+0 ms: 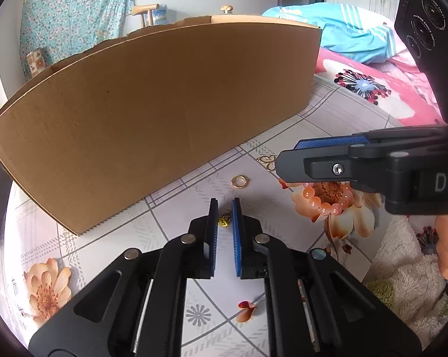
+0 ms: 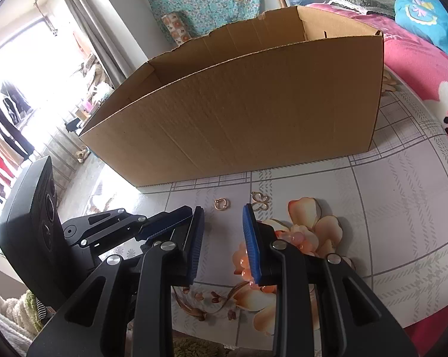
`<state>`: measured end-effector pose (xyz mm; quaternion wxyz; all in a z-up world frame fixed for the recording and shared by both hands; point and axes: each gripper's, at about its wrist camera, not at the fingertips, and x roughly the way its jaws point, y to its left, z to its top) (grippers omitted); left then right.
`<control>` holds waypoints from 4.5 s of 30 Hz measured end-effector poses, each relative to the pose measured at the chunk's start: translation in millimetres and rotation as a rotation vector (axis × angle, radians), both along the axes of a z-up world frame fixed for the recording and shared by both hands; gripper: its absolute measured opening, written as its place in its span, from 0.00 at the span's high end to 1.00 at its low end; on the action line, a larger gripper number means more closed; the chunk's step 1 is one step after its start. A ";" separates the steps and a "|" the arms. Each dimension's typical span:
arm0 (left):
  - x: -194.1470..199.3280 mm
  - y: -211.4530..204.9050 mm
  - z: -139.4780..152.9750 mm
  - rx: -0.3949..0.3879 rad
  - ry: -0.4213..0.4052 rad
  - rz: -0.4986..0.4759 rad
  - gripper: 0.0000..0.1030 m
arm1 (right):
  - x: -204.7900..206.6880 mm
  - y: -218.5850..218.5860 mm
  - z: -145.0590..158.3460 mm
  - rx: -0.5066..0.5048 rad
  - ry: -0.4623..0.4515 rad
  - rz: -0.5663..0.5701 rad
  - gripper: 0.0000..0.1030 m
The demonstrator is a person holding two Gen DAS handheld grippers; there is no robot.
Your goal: Organize jewelry
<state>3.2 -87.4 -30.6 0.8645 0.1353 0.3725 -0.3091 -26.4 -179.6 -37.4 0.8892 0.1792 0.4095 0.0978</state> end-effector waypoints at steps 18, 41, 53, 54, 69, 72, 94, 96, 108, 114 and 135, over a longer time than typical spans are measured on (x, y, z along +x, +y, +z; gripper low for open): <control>4.4 48.0 -1.7 -0.076 0.043 0.135 0.97 | 24.9 33.4 -1.1 -0.210 0.016 0.113 0.78; 6.2 58.8 -3.7 -0.115 0.048 0.128 0.97 | 40.5 51.5 -11.2 -0.338 0.054 0.090 0.90; 3.8 64.5 -3.7 -0.143 0.052 0.127 0.98 | 26.1 41.6 3.7 -0.297 0.012 0.073 0.90; 3.8 65.9 -3.5 -0.148 0.056 0.127 0.98 | 24.6 40.8 5.4 -0.295 0.006 0.072 0.90; -8.4 92.1 80.3 -0.351 -0.017 0.062 0.98 | -0.3 23.0 70.0 -0.225 -0.162 0.094 0.90; 7.9 87.1 107.7 -0.391 -0.022 0.040 0.98 | 4.8 8.3 97.3 -0.219 -0.238 0.100 0.90; 169.8 -22.9 64.2 -0.361 0.503 0.116 0.95 | 166.4 -70.2 70.5 -0.150 0.059 0.116 0.90; 171.5 -21.0 63.4 -0.372 0.506 0.123 0.92 | 166.1 -70.1 72.0 -0.150 0.053 0.114 0.90; 154.2 3.2 88.1 -0.397 0.396 0.136 0.91 | 139.9 -74.3 104.9 -0.124 -0.058 0.087 0.90; 111.0 26.5 113.8 -0.390 0.253 0.101 0.77 | 97.2 -72.6 131.4 -0.097 -0.162 0.087 0.77; 1.7 70.4 24.8 -0.072 0.217 0.171 0.29 | -24.8 -58.4 26.7 -0.189 0.052 -0.025 0.69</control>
